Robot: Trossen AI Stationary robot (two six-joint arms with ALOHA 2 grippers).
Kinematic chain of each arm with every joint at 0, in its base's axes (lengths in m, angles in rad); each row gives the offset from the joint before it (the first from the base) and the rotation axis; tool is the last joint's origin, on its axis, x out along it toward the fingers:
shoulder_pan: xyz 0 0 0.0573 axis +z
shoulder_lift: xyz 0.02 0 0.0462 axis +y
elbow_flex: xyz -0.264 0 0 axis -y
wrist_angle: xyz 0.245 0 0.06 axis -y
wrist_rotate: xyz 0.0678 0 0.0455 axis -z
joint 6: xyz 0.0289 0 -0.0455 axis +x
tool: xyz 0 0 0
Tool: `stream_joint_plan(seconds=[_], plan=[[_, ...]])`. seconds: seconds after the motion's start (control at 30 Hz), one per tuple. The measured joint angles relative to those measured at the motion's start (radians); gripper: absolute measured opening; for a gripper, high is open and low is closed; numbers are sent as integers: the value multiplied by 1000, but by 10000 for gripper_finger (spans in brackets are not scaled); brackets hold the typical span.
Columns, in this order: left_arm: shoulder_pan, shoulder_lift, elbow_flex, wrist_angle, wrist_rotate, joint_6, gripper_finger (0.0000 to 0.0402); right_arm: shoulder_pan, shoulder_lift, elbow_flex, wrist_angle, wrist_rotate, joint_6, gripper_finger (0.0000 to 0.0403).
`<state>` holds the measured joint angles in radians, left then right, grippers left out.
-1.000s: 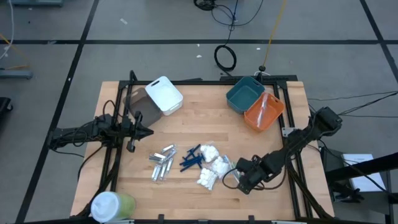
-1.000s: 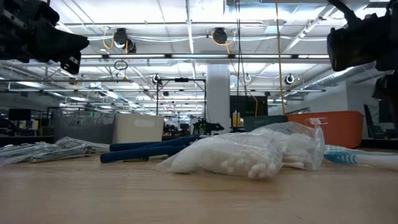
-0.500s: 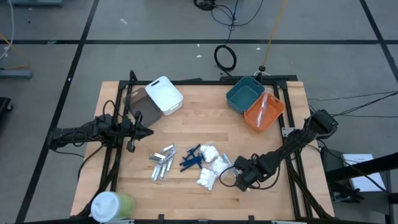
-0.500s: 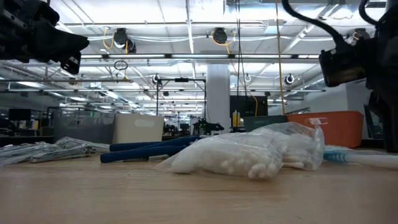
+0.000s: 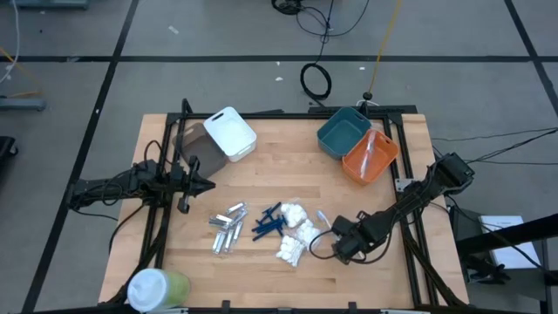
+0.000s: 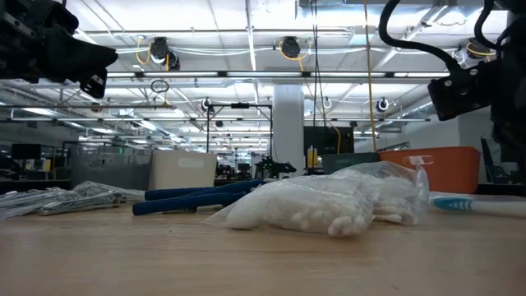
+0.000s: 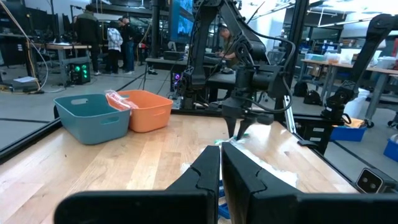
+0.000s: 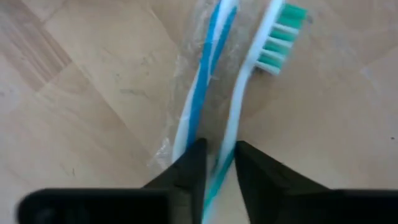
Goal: Pick & Place Travel size toiletries
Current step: Put the green toothbrush into the orange bin
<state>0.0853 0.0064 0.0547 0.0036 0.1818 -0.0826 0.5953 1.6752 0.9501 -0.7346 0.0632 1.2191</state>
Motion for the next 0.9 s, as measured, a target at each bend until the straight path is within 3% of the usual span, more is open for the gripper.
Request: stream_joint_plan(seconds=[0.17, 0.3, 0.43, 0.7, 0.9], plan=[[0, 0, 0, 0, 0, 0, 15, 0, -34, -5, -13, -16, -9, 15], [0, 0, 0, 0, 0, 0, 15, 0, -109, -7, -29, -8, 5, 26], [0, 0, 0, 0, 0, 0, 15, 2, -186, -6, -29, 65, 24, 28], [0, 0, 0, 0, 0, 0, 15, 2, -310, -5, -28, 334, 0, 16], [0, 0, 0, 0, 0, 0, 15, 2, -409, -5, -93, 662, -11, 21]])
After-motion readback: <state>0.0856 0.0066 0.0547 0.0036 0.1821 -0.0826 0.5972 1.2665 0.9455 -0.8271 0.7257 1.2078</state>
